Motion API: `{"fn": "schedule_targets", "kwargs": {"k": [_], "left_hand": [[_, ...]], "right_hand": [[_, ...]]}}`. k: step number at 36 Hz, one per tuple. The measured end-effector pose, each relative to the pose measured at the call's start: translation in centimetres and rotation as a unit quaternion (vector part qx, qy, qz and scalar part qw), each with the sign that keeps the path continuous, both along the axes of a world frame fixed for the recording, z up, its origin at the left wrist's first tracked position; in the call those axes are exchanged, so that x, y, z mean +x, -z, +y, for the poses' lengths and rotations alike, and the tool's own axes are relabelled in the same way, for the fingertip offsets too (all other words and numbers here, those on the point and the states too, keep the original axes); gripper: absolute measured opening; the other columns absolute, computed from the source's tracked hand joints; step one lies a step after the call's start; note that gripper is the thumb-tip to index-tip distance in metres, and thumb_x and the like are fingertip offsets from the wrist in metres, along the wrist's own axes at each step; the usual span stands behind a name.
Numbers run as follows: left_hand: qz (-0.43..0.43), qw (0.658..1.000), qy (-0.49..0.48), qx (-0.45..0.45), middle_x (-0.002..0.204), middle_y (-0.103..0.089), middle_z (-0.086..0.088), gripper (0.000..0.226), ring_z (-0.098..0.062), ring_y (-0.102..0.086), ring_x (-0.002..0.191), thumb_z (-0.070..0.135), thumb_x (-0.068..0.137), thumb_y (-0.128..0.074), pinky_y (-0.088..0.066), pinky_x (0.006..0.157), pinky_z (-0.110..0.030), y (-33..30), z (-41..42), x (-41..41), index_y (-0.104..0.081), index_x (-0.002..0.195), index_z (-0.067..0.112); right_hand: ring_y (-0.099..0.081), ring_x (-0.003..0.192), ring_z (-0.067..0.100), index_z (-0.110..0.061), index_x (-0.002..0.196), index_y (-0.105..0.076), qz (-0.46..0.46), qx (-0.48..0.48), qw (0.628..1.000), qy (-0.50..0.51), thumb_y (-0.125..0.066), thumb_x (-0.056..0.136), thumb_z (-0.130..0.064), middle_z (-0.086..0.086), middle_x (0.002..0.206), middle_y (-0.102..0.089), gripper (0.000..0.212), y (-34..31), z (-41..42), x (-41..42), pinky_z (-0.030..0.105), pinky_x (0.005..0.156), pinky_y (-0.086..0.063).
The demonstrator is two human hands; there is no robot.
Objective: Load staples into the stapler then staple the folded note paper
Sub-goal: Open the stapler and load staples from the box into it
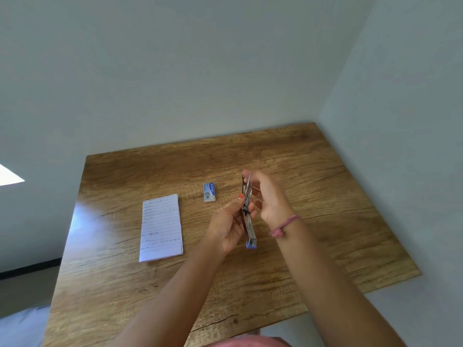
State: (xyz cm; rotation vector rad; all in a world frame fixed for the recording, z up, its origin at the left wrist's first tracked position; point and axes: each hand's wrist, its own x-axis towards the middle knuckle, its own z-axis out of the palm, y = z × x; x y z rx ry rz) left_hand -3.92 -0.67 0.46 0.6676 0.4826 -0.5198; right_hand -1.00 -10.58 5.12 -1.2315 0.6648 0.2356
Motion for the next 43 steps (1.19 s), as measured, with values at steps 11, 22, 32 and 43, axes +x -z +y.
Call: {"fn": "schedule_targets", "kwargs": {"k": [11,22,32,43], "left_hand": [[0.011,0.998,-0.016,0.058,0.066,-0.067,-0.01,0.023,-0.017,-0.063,0.061,0.006,0.098,-0.047,-0.059,0.056,-0.026,-1.2,-0.6,0.1,-0.066,0.087,-0.002],[0.056,0.997,-0.04,0.034,0.062,-0.067,-0.011,0.023,-0.013,-0.065,0.051,0.004,0.1,-0.045,-0.055,0.048,-0.024,-1.6,-0.9,0.5,-0.064,0.091,-0.005],[0.06,0.996,-0.065,-0.014,0.067,-0.072,-0.015,0.024,-0.019,-0.07,0.063,0.005,0.1,-0.044,-0.059,0.06,-0.03,-1.9,-0.3,1.6,-0.063,0.088,-0.004],[0.056,0.998,-0.042,0.009,0.09,-0.067,-0.018,0.02,-0.023,-0.065,0.083,0.003,0.099,-0.046,-0.056,0.081,-0.035,-1.3,-0.4,2.0,-0.059,0.109,-0.008]], "right_hand": [[-0.043,0.032,-0.001,-0.012,0.11,-0.068,-0.009,-0.042,0.996,-0.075,-0.043,0.089,-0.002,-0.011,0.041,-0.051,0.034,1.3,0.6,-0.9,0.013,0.031,-0.03],[-0.045,0.043,-0.002,-0.02,0.132,-0.057,-0.043,-0.011,0.991,-0.13,-0.045,0.092,-0.009,-0.016,0.046,-0.054,0.043,2.6,-0.4,-1.4,0.012,0.044,-0.038],[-0.069,0.09,0.009,-0.034,0.119,-0.063,-0.124,0.071,0.979,-0.143,-0.053,0.093,-0.012,-0.002,0.11,-0.073,0.036,3.0,-0.9,-2.7,0.023,0.073,-0.052],[-0.058,0.115,0.008,-0.031,0.087,-0.074,-0.259,-0.136,0.947,-0.132,-0.067,0.084,-0.011,-0.013,0.125,-0.059,0.021,4.5,-2.1,-3.6,0.026,0.089,-0.053]]}}
